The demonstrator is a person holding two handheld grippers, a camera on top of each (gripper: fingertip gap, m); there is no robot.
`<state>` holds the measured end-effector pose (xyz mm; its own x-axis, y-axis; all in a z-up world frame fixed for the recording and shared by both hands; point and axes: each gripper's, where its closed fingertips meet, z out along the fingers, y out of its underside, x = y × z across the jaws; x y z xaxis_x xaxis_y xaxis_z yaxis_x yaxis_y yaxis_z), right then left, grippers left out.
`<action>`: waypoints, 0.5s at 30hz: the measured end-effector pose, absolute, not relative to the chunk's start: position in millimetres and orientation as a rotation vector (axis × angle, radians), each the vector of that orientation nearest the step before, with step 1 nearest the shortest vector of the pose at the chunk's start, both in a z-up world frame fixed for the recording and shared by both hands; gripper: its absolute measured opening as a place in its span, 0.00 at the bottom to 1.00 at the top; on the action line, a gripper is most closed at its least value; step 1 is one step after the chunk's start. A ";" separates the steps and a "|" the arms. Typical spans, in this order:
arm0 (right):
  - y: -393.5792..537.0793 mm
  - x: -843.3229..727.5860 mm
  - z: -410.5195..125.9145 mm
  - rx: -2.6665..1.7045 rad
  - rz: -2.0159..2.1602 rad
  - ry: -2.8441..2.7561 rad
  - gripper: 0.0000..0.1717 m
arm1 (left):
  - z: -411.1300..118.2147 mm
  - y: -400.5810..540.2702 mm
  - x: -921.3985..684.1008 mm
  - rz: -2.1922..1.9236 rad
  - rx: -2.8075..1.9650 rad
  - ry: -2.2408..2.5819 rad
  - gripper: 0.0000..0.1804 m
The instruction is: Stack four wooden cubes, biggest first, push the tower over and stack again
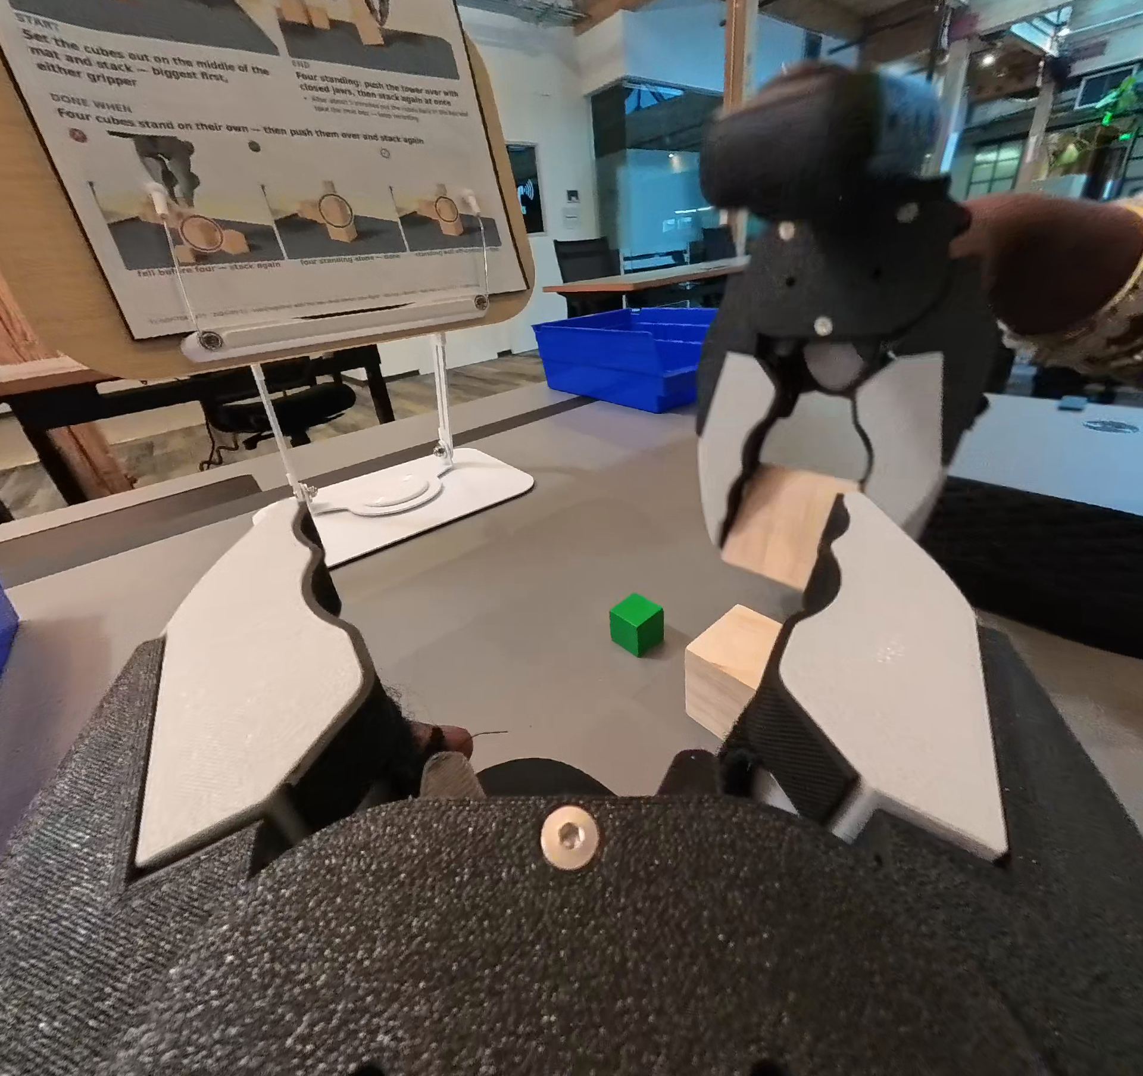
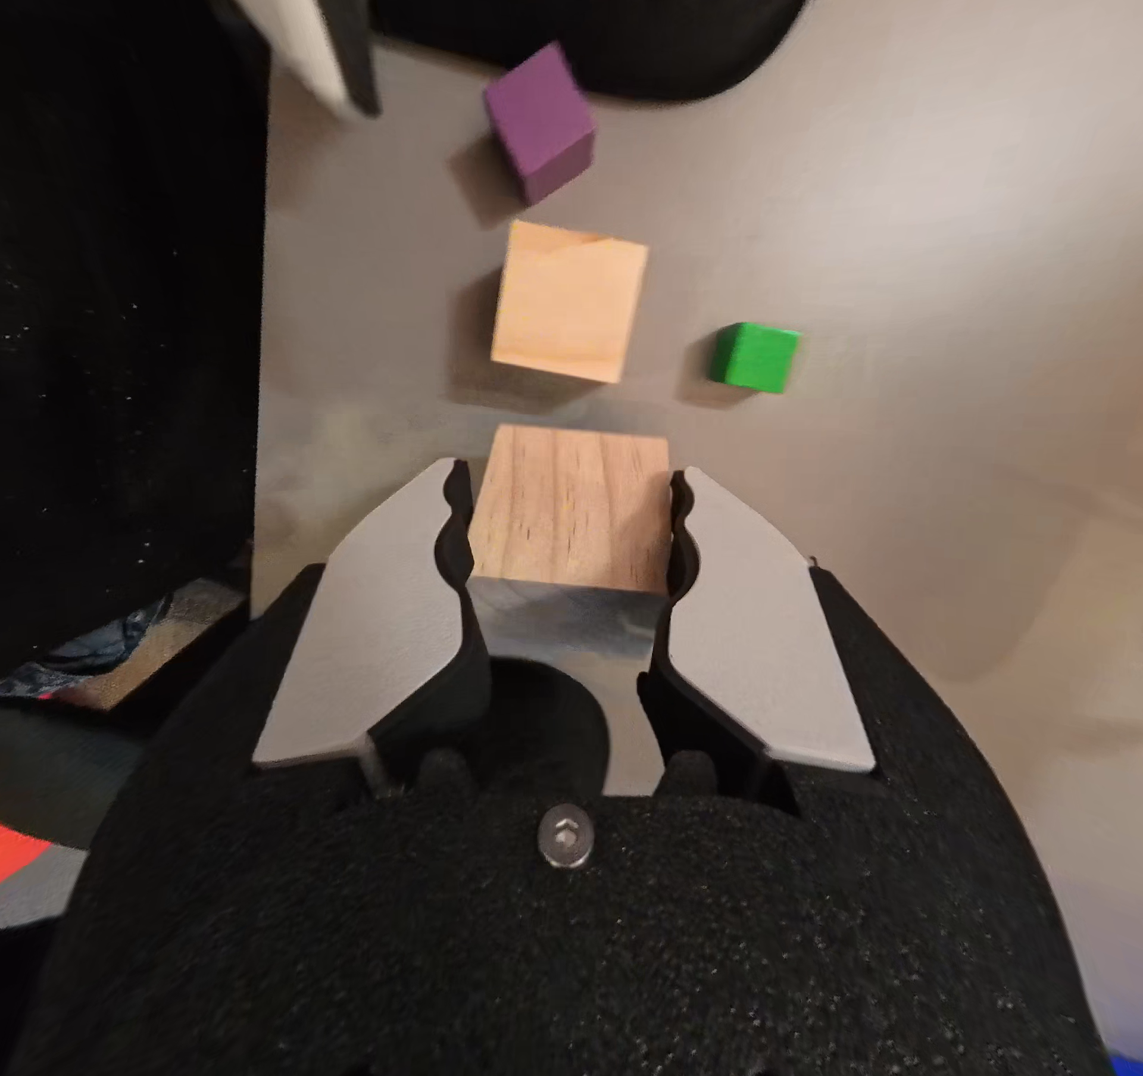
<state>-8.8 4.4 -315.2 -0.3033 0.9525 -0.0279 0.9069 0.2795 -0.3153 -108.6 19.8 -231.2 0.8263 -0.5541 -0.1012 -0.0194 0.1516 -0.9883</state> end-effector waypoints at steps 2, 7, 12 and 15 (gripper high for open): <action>19.6 -16.9 -301.2 -1.719 0.390 -2.348 0.35 | -232.2 20.0 -107.5 -0.403 -1.384 0.515 0.81; 51.1 -59.9 -275.1 -1.653 0.474 -2.272 0.34 | -236.0 19.9 -102.7 -0.375 -1.395 0.553 0.81; 68.2 -108.5 -292.2 -1.609 0.562 -2.251 0.34 | -236.2 20.2 -103.1 -0.374 -1.396 0.550 0.81; 73.9 -133.6 -299.9 -1.592 0.675 -2.154 0.34 | -235.3 20.9 -105.0 -0.384 -1.397 0.534 0.81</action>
